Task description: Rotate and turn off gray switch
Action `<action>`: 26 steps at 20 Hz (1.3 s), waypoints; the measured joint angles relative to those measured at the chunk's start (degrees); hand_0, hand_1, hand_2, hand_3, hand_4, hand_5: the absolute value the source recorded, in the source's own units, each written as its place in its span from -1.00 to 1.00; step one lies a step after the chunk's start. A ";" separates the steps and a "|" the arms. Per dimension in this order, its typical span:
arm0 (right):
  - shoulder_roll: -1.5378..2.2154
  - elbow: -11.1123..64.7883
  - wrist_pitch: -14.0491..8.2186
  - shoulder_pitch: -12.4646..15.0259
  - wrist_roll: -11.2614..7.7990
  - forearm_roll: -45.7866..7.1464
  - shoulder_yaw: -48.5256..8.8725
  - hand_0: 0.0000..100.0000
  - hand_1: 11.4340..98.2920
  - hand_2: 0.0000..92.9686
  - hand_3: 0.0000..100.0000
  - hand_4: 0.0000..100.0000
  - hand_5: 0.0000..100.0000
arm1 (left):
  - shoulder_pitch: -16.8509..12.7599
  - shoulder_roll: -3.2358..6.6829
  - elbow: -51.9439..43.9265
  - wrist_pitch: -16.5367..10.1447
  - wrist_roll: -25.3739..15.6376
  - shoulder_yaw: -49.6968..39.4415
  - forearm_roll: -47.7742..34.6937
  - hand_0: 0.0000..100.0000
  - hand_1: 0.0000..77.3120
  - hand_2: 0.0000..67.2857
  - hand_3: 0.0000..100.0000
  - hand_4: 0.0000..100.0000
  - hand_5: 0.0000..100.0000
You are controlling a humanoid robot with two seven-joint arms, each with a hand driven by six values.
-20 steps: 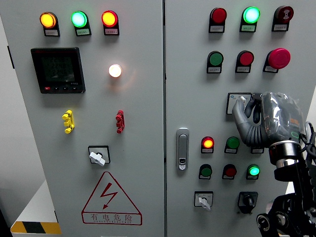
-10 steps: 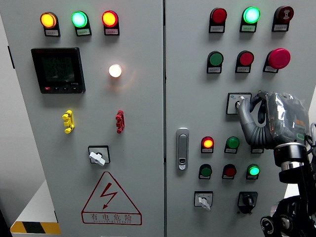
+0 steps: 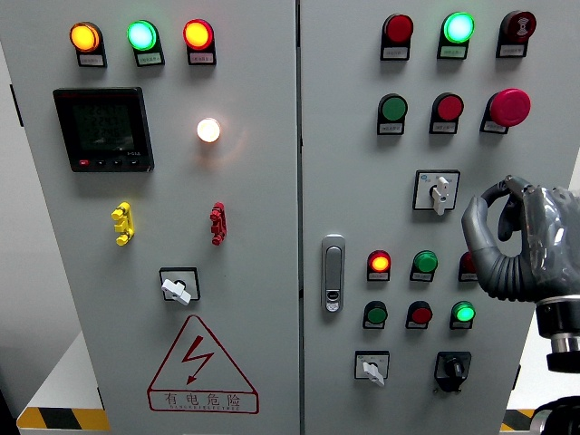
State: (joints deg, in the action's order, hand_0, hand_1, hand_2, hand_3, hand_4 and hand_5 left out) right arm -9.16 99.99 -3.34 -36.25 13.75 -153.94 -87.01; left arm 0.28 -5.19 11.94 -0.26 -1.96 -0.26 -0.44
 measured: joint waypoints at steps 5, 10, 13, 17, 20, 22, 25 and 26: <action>0.06 5.14 0.12 3.99 -0.86 -0.05 -0.12 0.38 -0.32 -0.30 0.02 -0.26 0.30 | -0.02 0.00 0.00 0.00 0.01 0.00 0.00 -1.00 -1.00 -0.62 -0.63 -0.81 -0.75; 0.11 8.55 0.25 7.07 -3.65 -1.30 -0.18 0.28 -0.21 -0.55 -0.29 -0.55 -0.12 | -0.02 0.00 0.00 0.00 -0.01 0.00 0.00 -1.00 -1.00 -0.63 -0.63 -0.81 -0.75; 0.12 10.60 0.05 9.04 -4.98 -1.43 -0.22 0.26 -0.19 -0.62 -0.33 -0.59 -0.23 | -0.02 0.00 0.01 0.00 -0.01 0.00 0.00 -1.00 -1.00 -0.63 -0.63 -0.81 -0.75; 0.19 12.41 0.00 10.46 -6.19 -1.45 -0.29 0.24 -0.17 -0.65 -0.36 -0.63 -0.43 | -0.02 0.00 0.02 0.00 -0.01 0.00 0.00 -1.00 -1.00 -0.63 -0.64 -0.81 -0.75; 0.19 13.42 -0.14 11.26 -6.37 -1.45 -0.29 0.22 -0.14 -0.67 -0.38 -0.64 -0.48 | -0.02 0.00 0.02 0.00 0.01 0.00 0.00 -1.00 -1.00 -0.63 -0.64 -0.81 -0.75; 0.19 13.86 -0.14 11.57 -6.97 -1.43 -0.28 0.22 -0.14 -0.68 -0.39 -0.66 -0.49 | -0.02 0.00 0.02 0.00 0.02 0.00 0.00 -1.00 -1.00 -0.63 -0.64 -0.81 -0.75; 0.17 15.01 -0.19 13.23 -8.24 -1.39 -0.27 0.21 -0.13 -0.70 -0.50 -0.69 -0.53 | -0.02 0.00 0.02 0.00 0.02 0.00 0.00 -1.00 -1.00 -0.63 -0.64 -0.81 -0.75; 0.16 15.23 -0.37 13.74 -8.91 -1.40 -0.26 0.21 -0.13 -0.69 -0.58 -0.67 -0.55 | -0.02 0.00 0.02 0.00 0.03 0.00 0.00 -1.00 -1.00 -0.63 -0.64 -0.81 -0.75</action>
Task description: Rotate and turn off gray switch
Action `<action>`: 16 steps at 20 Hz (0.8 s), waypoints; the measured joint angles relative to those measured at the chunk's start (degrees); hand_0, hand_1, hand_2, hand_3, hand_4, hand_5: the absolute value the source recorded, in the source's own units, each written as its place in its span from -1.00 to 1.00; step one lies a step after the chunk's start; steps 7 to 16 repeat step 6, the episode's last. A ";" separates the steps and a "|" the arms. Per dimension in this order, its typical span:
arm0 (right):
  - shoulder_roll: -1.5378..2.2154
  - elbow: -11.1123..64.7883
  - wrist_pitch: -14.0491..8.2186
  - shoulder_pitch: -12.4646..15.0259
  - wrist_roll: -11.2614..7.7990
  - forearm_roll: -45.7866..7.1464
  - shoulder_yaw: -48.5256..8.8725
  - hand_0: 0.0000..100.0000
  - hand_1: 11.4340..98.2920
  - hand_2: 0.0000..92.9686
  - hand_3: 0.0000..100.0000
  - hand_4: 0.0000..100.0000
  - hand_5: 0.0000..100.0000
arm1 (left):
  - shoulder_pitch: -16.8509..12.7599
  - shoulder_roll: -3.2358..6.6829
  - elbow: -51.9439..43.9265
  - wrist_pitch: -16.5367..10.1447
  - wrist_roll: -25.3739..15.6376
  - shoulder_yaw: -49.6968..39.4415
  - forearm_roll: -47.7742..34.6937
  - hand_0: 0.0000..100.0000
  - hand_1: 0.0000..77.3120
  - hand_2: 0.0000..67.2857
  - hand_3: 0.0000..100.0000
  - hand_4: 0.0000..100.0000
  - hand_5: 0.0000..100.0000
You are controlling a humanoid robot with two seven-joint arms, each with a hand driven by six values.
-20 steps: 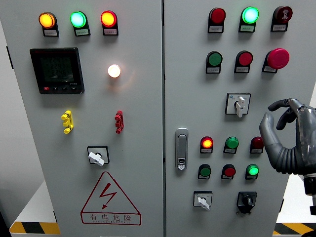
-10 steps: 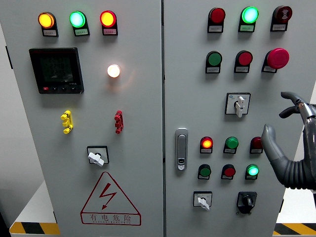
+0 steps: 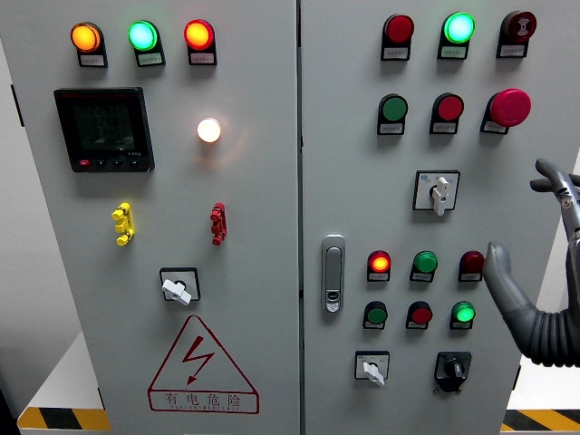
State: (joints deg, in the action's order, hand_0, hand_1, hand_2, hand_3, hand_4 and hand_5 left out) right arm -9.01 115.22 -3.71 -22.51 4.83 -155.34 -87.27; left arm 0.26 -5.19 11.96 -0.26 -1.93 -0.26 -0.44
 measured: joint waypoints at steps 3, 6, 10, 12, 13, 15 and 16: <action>0.02 0.16 -1.26 1.48 -1.35 -0.76 0.05 0.21 -0.13 -0.69 -0.71 -0.67 -0.60 | 0.00 0.00 0.00 0.00 0.00 0.00 0.00 -1.00 -1.00 -0.63 -0.64 -0.81 -0.75; 0.04 0.25 -2.62 2.03 -1.94 -1.12 0.22 0.21 -0.13 -0.69 -0.72 -0.68 -0.62 | 0.00 0.00 -0.02 0.00 0.00 0.00 0.00 -1.00 -1.00 -0.63 -0.64 -0.81 -0.75; 0.04 0.25 -2.62 2.03 -1.94 -1.12 0.22 0.21 -0.13 -0.69 -0.72 -0.68 -0.62 | 0.00 0.00 -0.02 0.00 0.00 0.00 0.00 -1.00 -1.00 -0.63 -0.64 -0.81 -0.75; 0.04 0.25 -2.62 2.03 -1.94 -1.12 0.22 0.21 -0.13 -0.69 -0.72 -0.68 -0.62 | 0.00 0.00 -0.02 0.00 0.00 0.00 0.00 -1.00 -1.00 -0.63 -0.64 -0.81 -0.75; 0.04 0.25 -2.62 2.03 -1.94 -1.12 0.22 0.21 -0.13 -0.69 -0.72 -0.68 -0.62 | 0.00 0.00 -0.02 0.00 0.00 0.00 0.00 -1.00 -1.00 -0.63 -0.64 -0.81 -0.75; 0.04 0.25 -2.62 2.03 -1.94 -1.12 0.22 0.21 -0.13 -0.69 -0.72 -0.68 -0.62 | 0.00 0.00 -0.02 0.00 0.00 0.00 0.00 -1.00 -1.00 -0.63 -0.64 -0.81 -0.75; 0.04 0.25 -2.62 2.03 -1.94 -1.12 0.22 0.21 -0.13 -0.69 -0.72 -0.68 -0.62 | 0.00 0.00 -0.02 0.00 0.00 0.00 0.00 -1.00 -1.00 -0.63 -0.64 -0.81 -0.75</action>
